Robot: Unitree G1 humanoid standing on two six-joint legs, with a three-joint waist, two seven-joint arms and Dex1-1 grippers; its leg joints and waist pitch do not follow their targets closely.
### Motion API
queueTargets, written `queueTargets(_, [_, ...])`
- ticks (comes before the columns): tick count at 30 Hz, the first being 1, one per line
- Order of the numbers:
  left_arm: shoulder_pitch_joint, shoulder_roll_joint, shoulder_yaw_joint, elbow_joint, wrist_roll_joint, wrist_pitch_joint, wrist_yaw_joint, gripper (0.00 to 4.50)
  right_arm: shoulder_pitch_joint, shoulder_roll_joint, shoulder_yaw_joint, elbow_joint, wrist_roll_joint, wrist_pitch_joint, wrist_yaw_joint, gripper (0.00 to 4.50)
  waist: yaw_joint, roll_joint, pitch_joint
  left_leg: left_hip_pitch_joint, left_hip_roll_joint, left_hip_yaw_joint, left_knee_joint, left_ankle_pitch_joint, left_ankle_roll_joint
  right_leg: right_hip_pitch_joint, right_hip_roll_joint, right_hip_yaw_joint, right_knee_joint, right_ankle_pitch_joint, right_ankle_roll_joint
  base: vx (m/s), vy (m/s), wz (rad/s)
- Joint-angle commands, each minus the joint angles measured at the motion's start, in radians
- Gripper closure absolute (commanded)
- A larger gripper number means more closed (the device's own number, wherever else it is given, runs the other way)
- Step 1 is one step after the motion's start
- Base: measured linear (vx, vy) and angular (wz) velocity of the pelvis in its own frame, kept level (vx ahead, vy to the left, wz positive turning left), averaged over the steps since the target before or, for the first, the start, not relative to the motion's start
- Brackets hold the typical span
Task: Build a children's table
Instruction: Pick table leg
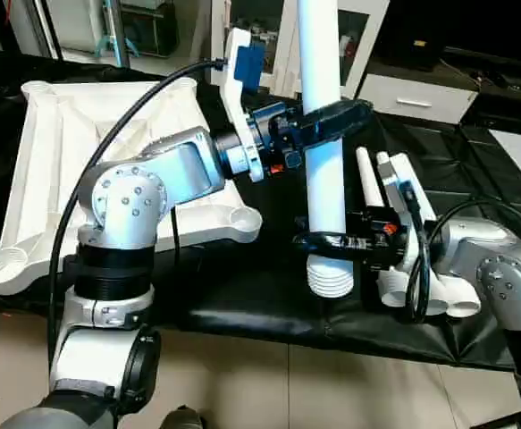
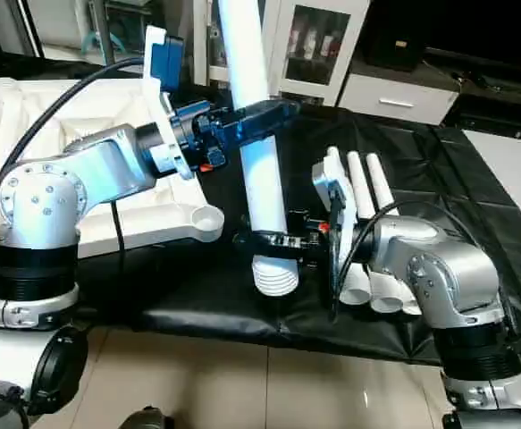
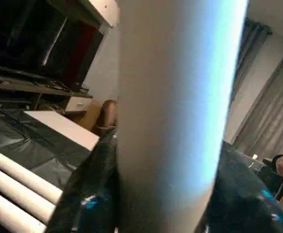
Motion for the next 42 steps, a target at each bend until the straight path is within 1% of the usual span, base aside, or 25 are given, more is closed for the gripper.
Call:
queueTargets(1, [-0.015, -0.003, 0.0, 0.009, -0.012, 0.011, 0.0, 2.54, -0.001, -0.006, -0.007, -0.012, 0.012, 0.009, -0.002, 2.64, 0.002, 0.01, -0.075, 0.036, 0.032, -0.007, -0.078, -0.21, -0.065, 0.033, -0.037, 0.013, -0.064, -0.093, -0.211, 0.0, 0.0, 0.0])
queueTargets(3, [-0.017, -0.004, 0.003, 0.013, -0.012, 0.009, 0.002, 2.66, -0.002, -0.005, -0.006, -0.011, 0.011, 0.009, -0.003, 2.64, 0.002, 0.01, -0.075, 0.035, 0.031, -0.006, -0.078, -0.212, -0.066, 0.033, -0.037, 0.013, -0.065, -0.094, -0.21, 0.0, 0.0, 0.0])
queueTargets(8, [-0.019, -0.006, 0.009, 0.018, -0.003, -0.001, 0.015, 2.7, -0.002, -0.001, -0.006, -0.01, 0.004, 0.003, -0.011, 2.64, 0.002, 0.009, -0.076, 0.035, 0.032, -0.006, -0.078, -0.209, -0.067, 0.033, -0.038, 0.013, -0.064, -0.088, -0.209, 0.0, 0.0, 0.0])
queueTargets(11, [-0.02, -0.008, 0.013, 0.019, 0.011, -0.011, 0.03, 2.71, -0.003, 0.006, -0.006, -0.006, -0.024, -0.031, -0.036, 2.64, 0.001, 0.009, -0.075, 0.035, 0.032, -0.006, -0.078, -0.21, -0.067, 0.032, -0.038, 0.013, -0.065, -0.091, -0.21, 0.0, 0.0, 0.0])
queueTargets(12, [-0.021, -0.007, 0.013, 0.02, 0.019, -0.016, 0.037, 2.71, -0.005, 0.011, -0.005, -0.002, -0.044, -0.052, -0.053, 2.08, 0.002, 0.009, -0.075, 0.034, 0.032, -0.007, -0.079, -0.213, -0.07, 0.032, -0.039, 0.013, -0.065, -0.098, -0.207, 0.0, 0.0, 0.0])
queueTargets(13, [-0.023, 0.001, -0.002, 0.018, 0.057, -0.035, 0.056, 2.71, -0.019, 0.036, -0.011, 0.026, -0.08, -0.09, -0.105, 1.94, 0.001, 0.011, -0.075, 0.034, 0.032, -0.007, -0.08, -0.213, -0.073, 0.032, -0.039, 0.013, -0.066, -0.103, -0.204, 0.0, 0.0, 0.0])
queueTargets(14, [-0.024, 0.009, -0.016, 0.015, 0.085, -0.049, 0.065, 2.71, -0.025, 0.048, -0.015, 0.038, -0.094, -0.107, -0.126, 1.94, 0.0, 0.011, -0.075, 0.034, 0.034, -0.008, -0.081, -0.215, -0.076, 0.029, -0.04, 0.013, -0.068, -0.106, -0.198, 0.0, 0.0, 0.0])
queueTargets(15, [-0.025, 0.016, -0.033, 0.011, 0.116, -0.064, 0.076, 2.71, -0.032, 0.061, -0.018, 0.05, -0.106, -0.12, -0.147, 1.76, -0.005, 0.009, -0.075, 0.034, 0.032, -0.008, -0.082, -0.23, -0.085, 0.029, -0.039, 0.012, -0.069, -0.132, -0.187, 0.0, 0.0, 0.0])
queueTargets(16, [-0.029, 0.018, -0.044, 0.008, 0.149, -0.079, 0.105, 2.71, -0.037, 0.073, -0.017, 0.055, -0.124, -0.139, -0.171, 1.76, -0.004, 0.011, -0.075, 0.037, 0.033, -0.008, -0.081, -0.227, -0.085, 0.028, -0.04, 0.014, -0.069, -0.137, -0.18, 0.0, 0.0, 0.0])
queueTargets(18, [-0.036, 0.02, -0.06, 0.0, 0.187, -0.091, 0.143, 2.72, -0.04, 0.09, -0.013, 0.049, -0.137, -0.151, -0.199, 1.53, -0.007, 0.009, -0.075, 0.035, 0.034, -0.009, -0.083, -0.222, -0.086, 0.029, -0.038, 0.013, -0.069, -0.125, -0.169, 0.0, 0.0, 0.0])
queueTargets(19, [-0.038, 0.02, -0.065, -0.004, 0.197, -0.094, 0.153, 2.72, -0.041, 0.097, -0.013, 0.045, -0.14, -0.154, -0.209, 1.52, -0.006, 0.011, -0.076, 0.035, 0.033, -0.009, -0.082, -0.216, -0.086, 0.03, -0.039, 0.013, -0.066, -0.117, -0.168, 0.0, 0.0, 0.0])
queueTargets(20, [-0.04, 0.02, -0.078, -0.009, 0.217, -0.098, 0.17, 2.72, -0.041, 0.106, -0.018, 0.042, -0.132, -0.149, -0.215, 1.33, -0.007, 0.01, -0.076, 0.035, 0.033, -0.008, -0.08, -0.203, -0.084, 0.03, -0.037, 0.013, -0.064, -0.096, -0.172, 0.0, 0.0, 0.0])
queueTargets(21, [-0.04, 0.02, -0.078, -0.009, 0.217, -0.098, 0.17, 2.72, -0.041, 0.106, -0.018, 0.042, -0.132, -0.149, -0.215, 1.33, -0.007, 0.01, -0.076, 0.035, 0.033, -0.008, -0.08, -0.203, -0.084, 0.03, -0.037, 0.013, -0.064, -0.096, -0.172, 0.0, 0.0, 0.0])
queueTargets(23, [-0.042, 0.02, -0.098, -0.019, 0.237, -0.097, 0.185, 2.72, -0.043, 0.117, -0.023, 0.04, -0.122, -0.142, -0.221, 1.07, -0.004, 0.009, -0.079, 0.035, 0.032, -0.007, -0.078, -0.174, -0.074, 0.032, -0.036, 0.012, -0.06, -0.048, -0.184, 0.0, 0.0, 0.0])
queueTargets(24, [-0.042, 0.018, -0.108, -0.025, 0.249, -0.098, 0.194, 2.72, -0.044, 0.122, -0.023, 0.039, -0.122, -0.142, -0.224, 1.07, -0.005, 0.011, -0.079, 0.034, 0.031, -0.007, -0.077, -0.169, -0.074, 0.032, -0.035, 0.011, -0.058, -0.039, -0.187, 0.0, 0.0, 0.0])
queueTargets(25, [-0.041, 0.017, -0.119, -0.031, 0.259, -0.1, 0.197, 2.72, -0.045, 0.126, -0.018, 0.039, -0.128, -0.143, -0.229, 0.92, -0.005, 0.009, -0.078, 0.033, 0.031, -0.006, -0.078, -0.169, -0.071, 0.032, -0.035, 0.012, -0.06, -0.038, -0.188, 0.0, 0.0, 0.0])
queueTargets(26, [-0.04, 0.012, -0.127, -0.035, 0.271, -0.103, 0.204, 2.72, -0.048, 0.129, -0.012, 0.042, -0.137, -0.147, -0.24, 0.82, -0.006, 0.006, -0.077, 0.033, 0.031, -0.006, -0.078, -0.175, -0.07, 0.033, -0.036, 0.012, -0.061, -0.047, -0.19, 0.0, 0.0, 0.0])
queueTargets(29, [-0.04, 0.006, -0.134, -0.038, 0.289, -0.111, 0.214, 2.72, -0.056, 0.138, -0.003, 0.054, -0.16, -0.156, -0.267, 0.58, -0.008, 0.007, -0.075, 0.032, 0.032, -0.007, -0.081, -0.195, -0.076, 0.031, -0.038, 0.013, -0.065, -0.093, -0.183, 0.0, 0.0, 0.0])
queueTargets(30, [-0.04, 0.006, -0.134, -0.038, 0.289, -0.111, 0.214, 2.72, -0.056, 0.138, -0.003, 0.054, -0.16, -0.156, -0.267, 0.58, -0.008, 0.007, -0.074, 0.032, 0.032, -0.007, -0.081, -0.199, -0.078, 0.031, -0.037, 0.013, -0.066, -0.101, -0.18, 0.0, 0.0, 0.0])
queueTargets(32, [-0.041, 0.0, -0.145, -0.039, 0.316, -0.125, 0.227, 2.72, -0.066, 0.165, 0.019, 0.087, -0.23, -0.201, -0.336, 0.3, -0.01, 0.008, -0.074, 0.033, 0.032, -0.007, -0.082, -0.209, -0.089, 0.027, -0.039, 0.013, -0.068, -0.128, -0.17, 0.0, 0.0, 0.0])
queueTargets(33, [-0.041, -0.001, -0.145, -0.039, 0.317, -0.125, 0.227, 2.72, -0.066, 0.166, 0.02, 0.088, -0.232, -0.203, -0.338, 0.22, -0.011, 0.005, -0.074, 0.033, 0.032, -0.007, -0.083, -0.21, -0.091, 0.027, -0.038, 0.013, -0.07, -0.132, -0.167, 0.0, 0.0, 0.0])
queueTargets(35, [-0.041, -0.005, -0.146, -0.038, 0.32, -0.128, 0.232, 2.72, -0.067, 0.18, 0.027, 0.099, -0.25, -0.212, -0.362, 0.06, -0.01, 0.006, -0.075, 0.033, 0.032, -0.006, -0.081, -0.204, -0.09, 0.027, -0.039, 0.014, -0.068, -0.125, -0.165, 0.0, 0.0, 0.0])
queueTargets(37, [-0.039, -0.006, -0.147, -0.039, 0.321, -0.128, 0.232, 2.72, -0.067, 0.184, 0.029, 0.102, -0.251, -0.208, -0.368, 0.02, -0.01, 0.006, -0.076, 0.033, 0.031, -0.007, -0.081, -0.195, -0.088, 0.027, -0.037, 0.013, -0.066, -0.105, -0.167, 0.0, 0.0, 0.0])
queueTargets(39, [-0.036, -0.005, -0.15, -0.043, 0.323, -0.129, 0.231, 2.72, -0.064, 0.186, 0.04, 0.102, -0.255, -0.201, -0.369, 0.0, -0.009, 0.006, -0.077, 0.033, 0.031, -0.006, -0.079, -0.17, -0.081, 0.029, -0.034, 0.013, -0.062, -0.059, -0.17, 0.0, 0.0, 0.0])
queueTargets(42, [-0.034, -0.005, -0.151, -0.047, 0.327, -0.128, 0.226, 2.72, -0.06, 0.182, 0.05, 0.101, -0.262, -0.198, -0.364, 0.0, -0.009, 0.005, -0.077, 0.031, 0.029, -0.005, -0.078, -0.164, -0.075, 0.031, -0.035, 0.013, -0.061, -0.049, -0.171, 0.0, 0.0, 0.0])
